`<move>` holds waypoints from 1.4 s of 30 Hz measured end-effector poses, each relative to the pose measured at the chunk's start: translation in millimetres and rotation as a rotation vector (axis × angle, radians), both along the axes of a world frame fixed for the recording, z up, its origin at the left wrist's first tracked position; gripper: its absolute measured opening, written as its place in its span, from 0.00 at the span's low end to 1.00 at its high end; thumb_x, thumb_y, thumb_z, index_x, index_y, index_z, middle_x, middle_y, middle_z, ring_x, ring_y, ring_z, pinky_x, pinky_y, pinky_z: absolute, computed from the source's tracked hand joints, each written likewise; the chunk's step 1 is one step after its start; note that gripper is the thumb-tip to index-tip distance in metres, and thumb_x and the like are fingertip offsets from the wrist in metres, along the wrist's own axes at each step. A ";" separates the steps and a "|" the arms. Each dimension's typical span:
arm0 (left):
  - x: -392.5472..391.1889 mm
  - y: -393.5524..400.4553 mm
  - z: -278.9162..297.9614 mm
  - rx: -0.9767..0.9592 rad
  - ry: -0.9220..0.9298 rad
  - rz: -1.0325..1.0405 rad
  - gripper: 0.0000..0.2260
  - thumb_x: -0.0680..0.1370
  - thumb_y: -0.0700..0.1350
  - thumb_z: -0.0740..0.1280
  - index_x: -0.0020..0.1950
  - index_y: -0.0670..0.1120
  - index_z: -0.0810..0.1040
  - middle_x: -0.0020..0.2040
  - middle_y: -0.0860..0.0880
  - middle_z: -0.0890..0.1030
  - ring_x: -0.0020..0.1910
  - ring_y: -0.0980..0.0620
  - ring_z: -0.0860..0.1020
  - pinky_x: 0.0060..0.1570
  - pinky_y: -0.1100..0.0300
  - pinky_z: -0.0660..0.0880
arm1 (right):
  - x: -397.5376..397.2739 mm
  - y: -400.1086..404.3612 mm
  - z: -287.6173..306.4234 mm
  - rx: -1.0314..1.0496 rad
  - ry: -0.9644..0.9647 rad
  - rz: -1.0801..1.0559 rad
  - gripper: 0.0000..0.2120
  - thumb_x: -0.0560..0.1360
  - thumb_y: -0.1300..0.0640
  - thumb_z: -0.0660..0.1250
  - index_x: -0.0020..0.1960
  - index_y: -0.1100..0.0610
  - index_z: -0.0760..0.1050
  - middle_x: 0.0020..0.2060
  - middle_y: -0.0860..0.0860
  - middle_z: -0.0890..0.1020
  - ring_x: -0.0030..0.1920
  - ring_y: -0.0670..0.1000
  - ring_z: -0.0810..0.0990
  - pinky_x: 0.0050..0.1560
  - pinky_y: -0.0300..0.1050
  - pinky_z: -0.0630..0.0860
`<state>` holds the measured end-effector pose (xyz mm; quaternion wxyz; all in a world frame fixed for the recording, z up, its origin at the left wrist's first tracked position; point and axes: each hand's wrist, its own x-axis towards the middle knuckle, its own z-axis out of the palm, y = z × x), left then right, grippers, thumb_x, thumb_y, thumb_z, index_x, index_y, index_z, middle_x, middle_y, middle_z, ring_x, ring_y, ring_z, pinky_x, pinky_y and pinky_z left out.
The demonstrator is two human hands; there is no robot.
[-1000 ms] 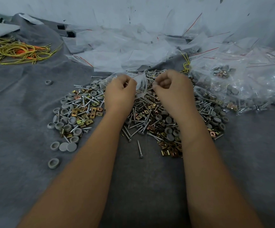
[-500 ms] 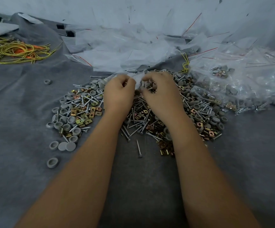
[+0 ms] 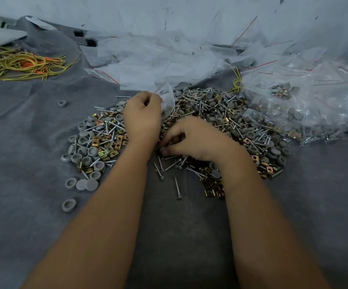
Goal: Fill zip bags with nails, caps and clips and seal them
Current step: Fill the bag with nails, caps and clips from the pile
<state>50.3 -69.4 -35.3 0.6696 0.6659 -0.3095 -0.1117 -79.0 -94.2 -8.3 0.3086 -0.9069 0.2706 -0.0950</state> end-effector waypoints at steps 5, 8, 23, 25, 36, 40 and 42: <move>-0.3 -0.3 -1.0 0.007 0.012 -0.020 0.09 0.75 0.42 0.63 0.41 0.41 0.81 0.22 0.54 0.67 0.24 0.55 0.64 0.28 0.60 0.60 | -2.7 -8.0 -4.5 -0.211 0.032 -0.191 0.04 0.72 0.49 0.72 0.46 0.45 0.83 0.29 0.40 0.71 0.33 0.40 0.71 0.34 0.38 0.65; -0.6 -0.8 -1.2 0.007 0.018 -0.031 0.09 0.75 0.42 0.63 0.41 0.42 0.81 0.20 0.55 0.67 0.23 0.56 0.63 0.27 0.61 0.59 | -8.9 -12.8 -6.3 -0.319 0.047 -0.336 0.05 0.74 0.47 0.70 0.49 0.44 0.82 0.34 0.41 0.73 0.41 0.47 0.76 0.43 0.43 0.72; -5.6 -1.9 -4.0 0.138 -0.230 -0.147 0.09 0.75 0.47 0.64 0.40 0.46 0.80 0.29 0.52 0.75 0.28 0.58 0.71 0.33 0.58 0.69 | -5.5 -13.0 -2.0 -0.256 -0.514 -0.569 0.03 0.74 0.53 0.69 0.44 0.45 0.79 0.47 0.46 0.76 0.43 0.46 0.76 0.43 0.36 0.70; -7.4 -0.9 -3.0 0.157 -0.264 -0.160 0.09 0.76 0.47 0.63 0.40 0.47 0.80 0.28 0.52 0.75 0.28 0.59 0.71 0.31 0.59 0.66 | -2.3 -13.2 -4.8 -0.243 -0.514 -0.535 0.03 0.75 0.52 0.69 0.47 0.46 0.80 0.49 0.46 0.73 0.48 0.47 0.76 0.46 0.35 0.70; -8.3 0.5 -2.0 0.139 -0.197 -0.154 0.09 0.77 0.45 0.62 0.40 0.44 0.79 0.28 0.52 0.71 0.28 0.53 0.67 0.32 0.57 0.65 | 0.7 -15.7 -14.9 -0.275 -0.298 -0.451 0.11 0.79 0.53 0.64 0.59 0.47 0.80 0.53 0.48 0.74 0.57 0.49 0.73 0.56 0.46 0.73; -8.6 7.0 6.6 -0.046 -0.164 0.046 0.13 0.78 0.44 0.62 0.34 0.53 0.70 0.28 0.55 0.69 0.26 0.61 0.67 0.30 0.63 0.64 | 2.3 -10.1 -11.8 -0.200 -0.464 -0.325 0.16 0.82 0.53 0.58 0.68 0.46 0.74 0.60 0.49 0.77 0.60 0.47 0.74 0.62 0.49 0.73; -4.8 13.3 14.1 -0.193 -0.155 0.170 0.10 0.78 0.44 0.62 0.37 0.51 0.72 0.28 0.56 0.68 0.27 0.64 0.68 0.29 0.69 0.62 | 4.7 -4.8 -11.6 -0.122 -0.543 -0.253 0.19 0.82 0.50 0.57 0.72 0.41 0.66 0.66 0.46 0.74 0.64 0.44 0.72 0.64 0.47 0.71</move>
